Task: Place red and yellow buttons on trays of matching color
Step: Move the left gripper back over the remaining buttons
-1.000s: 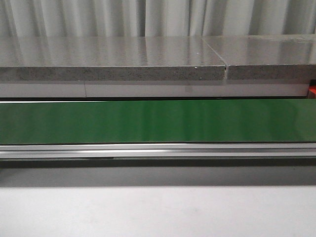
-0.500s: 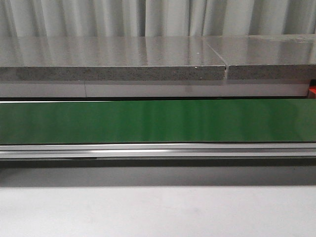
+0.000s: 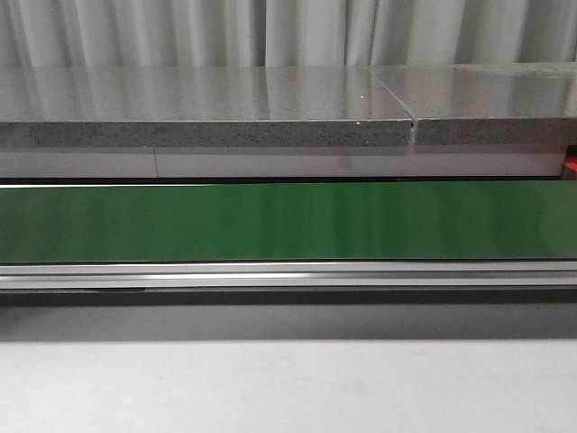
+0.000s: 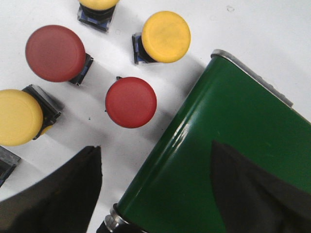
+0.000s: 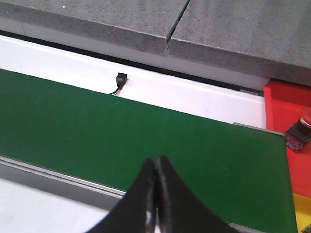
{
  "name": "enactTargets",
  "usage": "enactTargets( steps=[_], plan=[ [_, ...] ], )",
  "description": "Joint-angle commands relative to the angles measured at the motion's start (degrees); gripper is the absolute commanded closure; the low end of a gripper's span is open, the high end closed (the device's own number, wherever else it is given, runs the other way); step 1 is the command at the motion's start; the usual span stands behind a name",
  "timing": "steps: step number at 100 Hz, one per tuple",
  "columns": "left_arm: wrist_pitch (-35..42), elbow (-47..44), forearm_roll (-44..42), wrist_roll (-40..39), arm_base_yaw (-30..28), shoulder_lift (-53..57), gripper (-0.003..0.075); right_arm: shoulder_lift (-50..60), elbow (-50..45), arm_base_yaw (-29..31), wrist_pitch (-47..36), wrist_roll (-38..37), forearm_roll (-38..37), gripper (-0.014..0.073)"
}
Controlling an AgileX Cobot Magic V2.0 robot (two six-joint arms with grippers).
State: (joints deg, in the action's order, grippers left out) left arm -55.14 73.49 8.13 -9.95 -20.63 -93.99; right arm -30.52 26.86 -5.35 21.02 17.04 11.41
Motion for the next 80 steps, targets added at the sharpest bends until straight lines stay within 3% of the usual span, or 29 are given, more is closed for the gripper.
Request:
enactTargets(
  steps=[1, 42, 80],
  plan=[
    [-1.2, 4.51, 1.13, -1.37, -0.73, -0.17, 0.0251, -0.06, 1.41, -0.07, -3.66, 0.35, 0.45, 0.0659],
    [-9.98, 12.61, 0.11, -2.16, -0.7, -9.98, 0.0253, -0.06, 1.41, -0.07, -3.66, 0.35, 0.45, 0.0659],
    [-8.93, 13.73, -2.68, -3.06, -0.7, -13.88, 0.0253, -0.06, 1.41, -0.07, -3.66, 0.35, 0.45, 0.0659]
  ],
)
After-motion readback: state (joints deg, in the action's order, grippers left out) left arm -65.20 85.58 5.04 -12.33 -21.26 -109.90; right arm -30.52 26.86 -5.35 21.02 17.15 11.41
